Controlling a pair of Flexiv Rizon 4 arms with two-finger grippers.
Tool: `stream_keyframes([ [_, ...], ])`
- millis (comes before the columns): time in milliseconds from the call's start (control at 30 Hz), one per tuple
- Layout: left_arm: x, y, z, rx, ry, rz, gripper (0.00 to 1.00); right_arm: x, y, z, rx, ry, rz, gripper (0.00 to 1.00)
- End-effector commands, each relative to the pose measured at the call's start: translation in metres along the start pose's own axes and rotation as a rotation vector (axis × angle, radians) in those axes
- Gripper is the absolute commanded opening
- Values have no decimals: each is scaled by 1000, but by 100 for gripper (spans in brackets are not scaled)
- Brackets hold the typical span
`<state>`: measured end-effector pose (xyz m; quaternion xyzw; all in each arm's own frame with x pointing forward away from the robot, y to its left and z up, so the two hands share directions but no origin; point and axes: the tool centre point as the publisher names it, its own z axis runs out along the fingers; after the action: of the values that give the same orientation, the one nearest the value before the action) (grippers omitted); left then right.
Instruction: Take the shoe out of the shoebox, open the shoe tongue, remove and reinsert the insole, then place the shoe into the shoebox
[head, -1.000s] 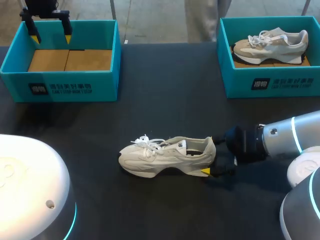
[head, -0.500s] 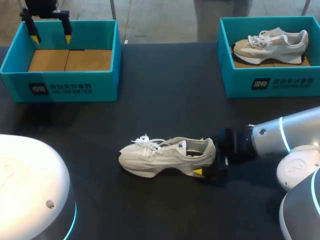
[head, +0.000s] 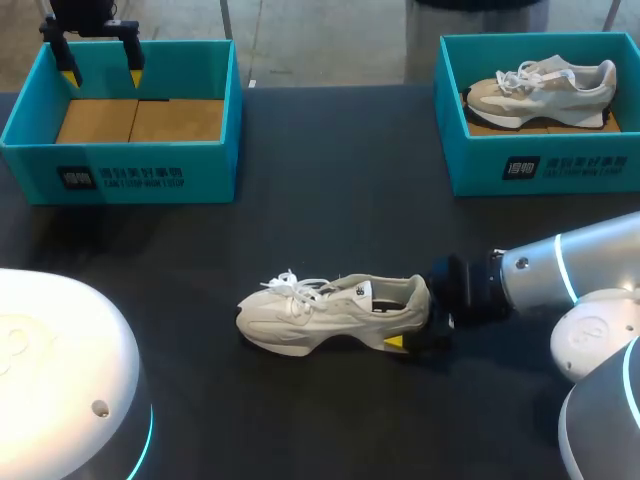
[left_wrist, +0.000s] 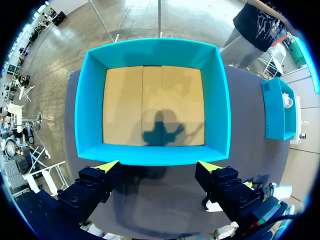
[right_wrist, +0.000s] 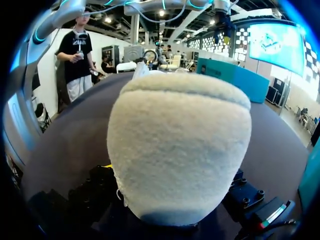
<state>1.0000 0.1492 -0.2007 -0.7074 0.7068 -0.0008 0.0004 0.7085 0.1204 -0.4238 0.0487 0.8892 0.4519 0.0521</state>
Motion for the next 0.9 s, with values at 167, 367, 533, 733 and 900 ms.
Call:
stream_keyframes([
  [167, 0, 0, 0, -1, 0, 0, 100, -12, 8, -1, -5, 37, -33, 0],
  [367, 0, 0, 0, -1, 0, 0, 100, -16, 10, 5, -10, 58, -44, 0],
  [533, 0, 0, 0, -1, 0, 0, 100, -16, 7, 11, -11, 70, -37, 0],
  [733, 0, 0, 0, -1, 0, 0, 100, -16, 7, 15, -19, 84, -40, 0],
  [900, 0, 0, 0, -1, 0, 0, 100, -16, 8, 16, -16, 77, -52, 0],
])
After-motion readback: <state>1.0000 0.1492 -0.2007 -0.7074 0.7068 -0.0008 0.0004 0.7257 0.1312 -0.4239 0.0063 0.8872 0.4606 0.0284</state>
